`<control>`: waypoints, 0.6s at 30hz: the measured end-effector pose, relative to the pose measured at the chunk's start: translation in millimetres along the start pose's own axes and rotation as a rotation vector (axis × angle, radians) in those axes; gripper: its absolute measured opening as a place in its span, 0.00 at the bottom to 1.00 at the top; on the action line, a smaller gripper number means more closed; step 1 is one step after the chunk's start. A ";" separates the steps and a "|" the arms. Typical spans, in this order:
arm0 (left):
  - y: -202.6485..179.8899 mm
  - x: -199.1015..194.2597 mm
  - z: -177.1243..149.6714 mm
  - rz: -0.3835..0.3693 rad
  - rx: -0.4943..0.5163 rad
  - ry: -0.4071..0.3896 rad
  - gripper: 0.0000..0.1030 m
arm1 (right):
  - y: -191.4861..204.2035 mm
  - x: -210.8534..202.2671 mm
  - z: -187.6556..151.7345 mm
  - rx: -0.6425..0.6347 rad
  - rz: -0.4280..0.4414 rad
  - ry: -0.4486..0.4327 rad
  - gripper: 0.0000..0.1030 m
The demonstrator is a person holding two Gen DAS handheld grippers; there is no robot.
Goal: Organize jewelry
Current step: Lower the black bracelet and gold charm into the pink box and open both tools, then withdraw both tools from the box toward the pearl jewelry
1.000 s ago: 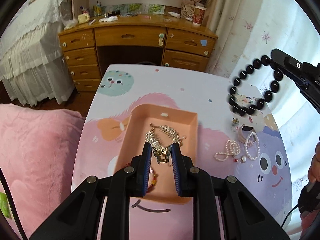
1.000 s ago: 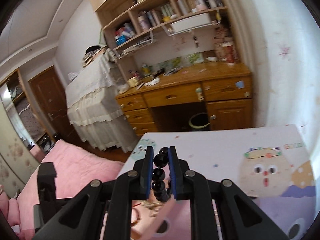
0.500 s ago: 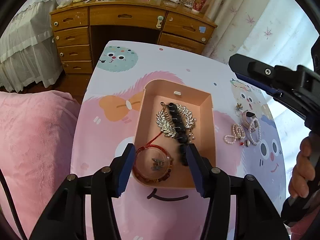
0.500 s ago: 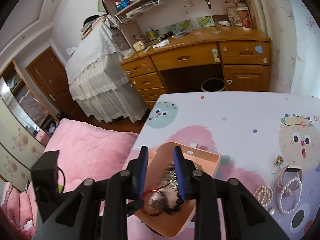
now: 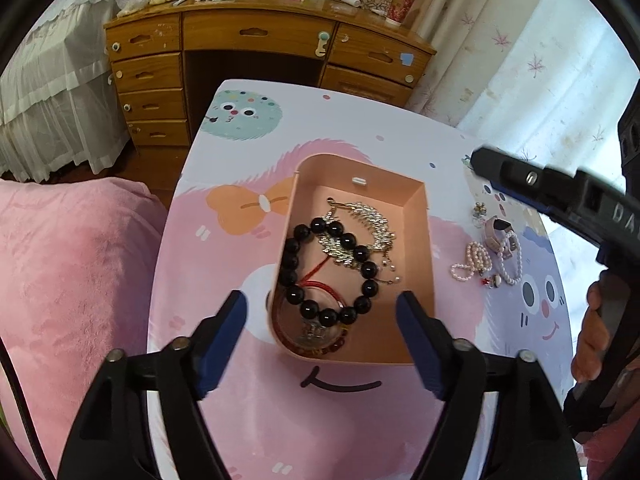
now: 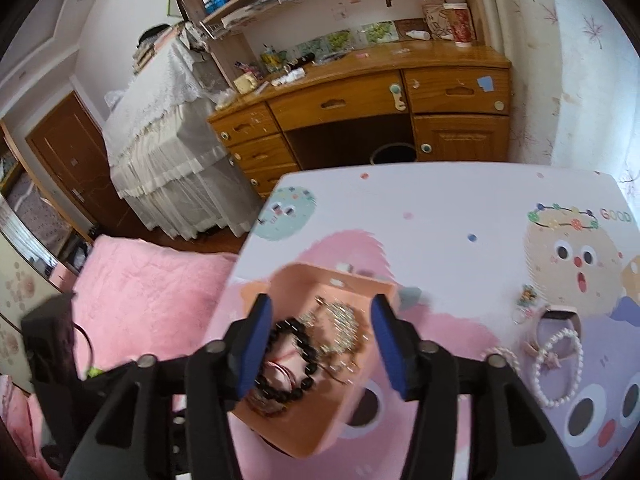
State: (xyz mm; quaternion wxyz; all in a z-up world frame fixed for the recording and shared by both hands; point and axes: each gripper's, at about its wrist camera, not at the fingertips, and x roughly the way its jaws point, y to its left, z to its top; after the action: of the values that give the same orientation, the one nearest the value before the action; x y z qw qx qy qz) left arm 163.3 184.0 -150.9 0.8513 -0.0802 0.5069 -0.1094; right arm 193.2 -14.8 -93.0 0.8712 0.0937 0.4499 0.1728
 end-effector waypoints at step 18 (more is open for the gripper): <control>-90.4 14.3 -42.1 -0.060 0.008 0.135 0.91 | -68.8 -40.3 -63.5 -0.230 -0.211 0.181 0.65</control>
State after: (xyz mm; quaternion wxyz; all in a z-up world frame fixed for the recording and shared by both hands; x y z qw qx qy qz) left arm 123.4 91.9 -160.5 0.8118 -0.0844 0.5601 -0.1421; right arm 134.6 -93.4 -121.3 0.8454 -0.0702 0.5111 0.1385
